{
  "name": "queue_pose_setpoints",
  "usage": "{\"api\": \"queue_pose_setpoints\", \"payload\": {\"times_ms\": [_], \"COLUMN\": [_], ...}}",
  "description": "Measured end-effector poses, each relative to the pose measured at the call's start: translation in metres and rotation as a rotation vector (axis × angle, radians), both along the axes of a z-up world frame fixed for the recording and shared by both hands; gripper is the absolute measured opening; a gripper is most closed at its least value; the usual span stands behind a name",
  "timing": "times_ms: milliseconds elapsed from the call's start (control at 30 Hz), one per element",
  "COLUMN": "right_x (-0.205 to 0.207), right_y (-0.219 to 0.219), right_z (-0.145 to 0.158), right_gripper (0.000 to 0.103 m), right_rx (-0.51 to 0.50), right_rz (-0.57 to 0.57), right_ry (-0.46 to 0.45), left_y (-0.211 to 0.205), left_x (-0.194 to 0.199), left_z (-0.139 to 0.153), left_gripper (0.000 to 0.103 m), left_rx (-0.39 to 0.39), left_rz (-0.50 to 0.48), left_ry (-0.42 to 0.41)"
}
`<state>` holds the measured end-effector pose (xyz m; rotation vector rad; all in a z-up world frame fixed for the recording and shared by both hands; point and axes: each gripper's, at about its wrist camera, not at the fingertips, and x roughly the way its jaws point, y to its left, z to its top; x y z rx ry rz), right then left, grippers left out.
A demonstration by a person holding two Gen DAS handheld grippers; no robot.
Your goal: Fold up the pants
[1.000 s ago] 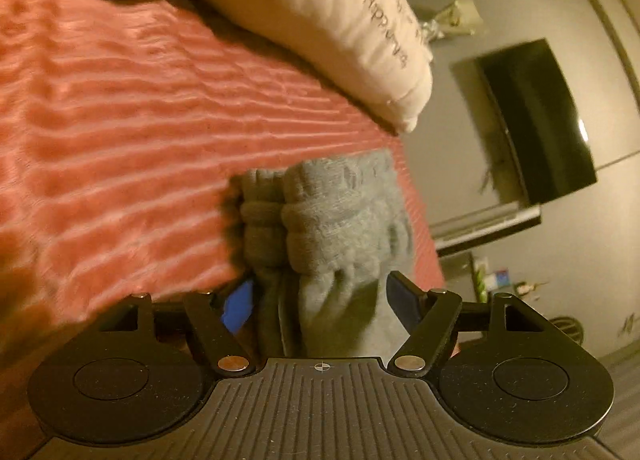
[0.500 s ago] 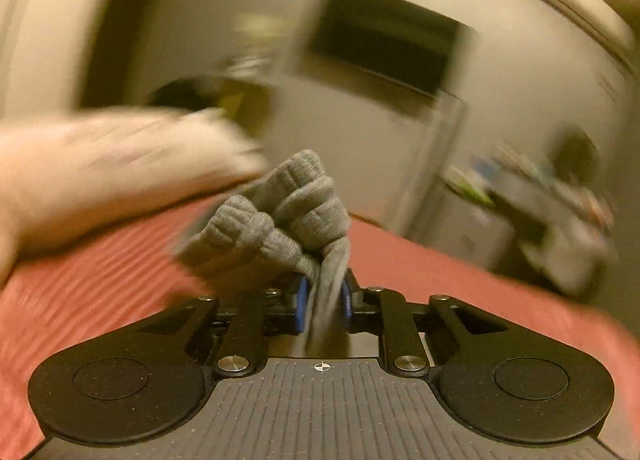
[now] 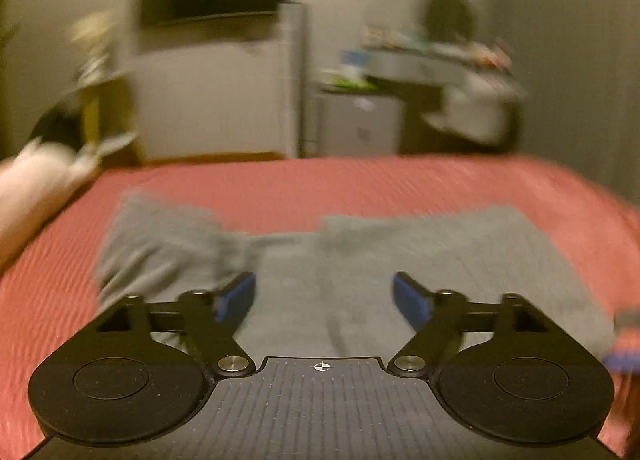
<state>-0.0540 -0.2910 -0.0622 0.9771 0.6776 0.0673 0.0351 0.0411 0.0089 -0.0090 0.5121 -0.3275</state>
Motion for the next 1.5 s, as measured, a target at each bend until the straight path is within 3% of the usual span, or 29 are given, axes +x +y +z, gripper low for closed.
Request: {"api": "queue_pose_setpoints", "payload": {"times_ms": [133,200,267,333,500,600,700,833,933,1033,1067,1100,1133,1233,1333,1400,1500], "right_x": [0.017,0.03,0.045,0.062,0.119,0.16,0.198,0.252,0.279,0.292,0.294,0.295,0.295,0.296,0.304,0.305,0.289], "right_y": [0.022,0.037,0.052,0.066,0.118,0.155,0.184,0.22,0.244,0.269,0.275,0.279,0.279,0.268,0.27,0.278,0.282], "right_z": [0.007,0.006,0.004,0.006,0.026,0.034,0.031,0.013,0.005,0.013,0.014,0.014,0.011,-0.002,-0.011,-0.002,0.028], "right_gripper": [0.092,0.092,0.092,0.092,0.091,0.088,0.088,0.088,0.099,0.098,0.09,0.063,0.051,0.052,0.06,0.049,0.039], "right_rx": [-0.03,-0.051,-0.048,-0.053,-0.119,-0.163,-0.16,-0.153,-0.197,-0.181,-0.196,-0.215,-0.207,-0.151,-0.113,-0.15,-0.182], "right_rz": [0.12,0.176,0.222,0.265,0.412,0.482,0.535,0.602,0.614,0.647,0.641,0.637,0.645,0.645,0.636,0.612,0.607], "right_ry": [-0.031,-0.025,-0.023,-0.026,-0.094,-0.125,-0.132,-0.059,-0.059,-0.088,-0.082,-0.084,-0.093,-0.08,-0.043,-0.029,-0.12], "left_y": [0.092,0.135,0.163,0.175,0.177,0.178,0.19,0.203,0.197,0.189,0.189,0.189,0.19,0.192,0.191,0.191,0.194], "left_x": [0.009,0.006,0.003,-0.002,-0.007,-0.005,-0.003,-0.003,0.001,0.005,0.007,0.007,0.007,0.004,0.0,-0.002,-0.014], "left_z": [-0.017,-0.033,-0.044,-0.047,-0.049,-0.054,-0.065,-0.082,-0.086,-0.086,-0.087,-0.088,-0.089,-0.091,-0.089,-0.087,-0.081], "left_gripper": [0.09,0.089,0.087,0.087,0.087,0.087,0.086,0.087,0.087,0.092,0.092,0.093,0.094,0.094,0.095,0.094,0.094], "left_rx": [-0.222,-0.381,-0.445,-0.393,-0.311,-0.218,-0.129,-0.163,-0.078,-0.04,-0.038,-0.044,-0.054,-0.081,-0.086,-0.095,-0.142], "left_rz": [0.267,0.405,0.481,0.546,0.519,0.585,0.713,0.734,0.734,0.717,0.715,0.712,0.71,0.711,0.71,0.701,0.693], "left_ry": [0.145,0.25,0.309,0.328,0.333,0.349,0.387,0.411,0.401,0.41,0.412,0.413,0.411,0.402,0.402,0.412,0.412]}}
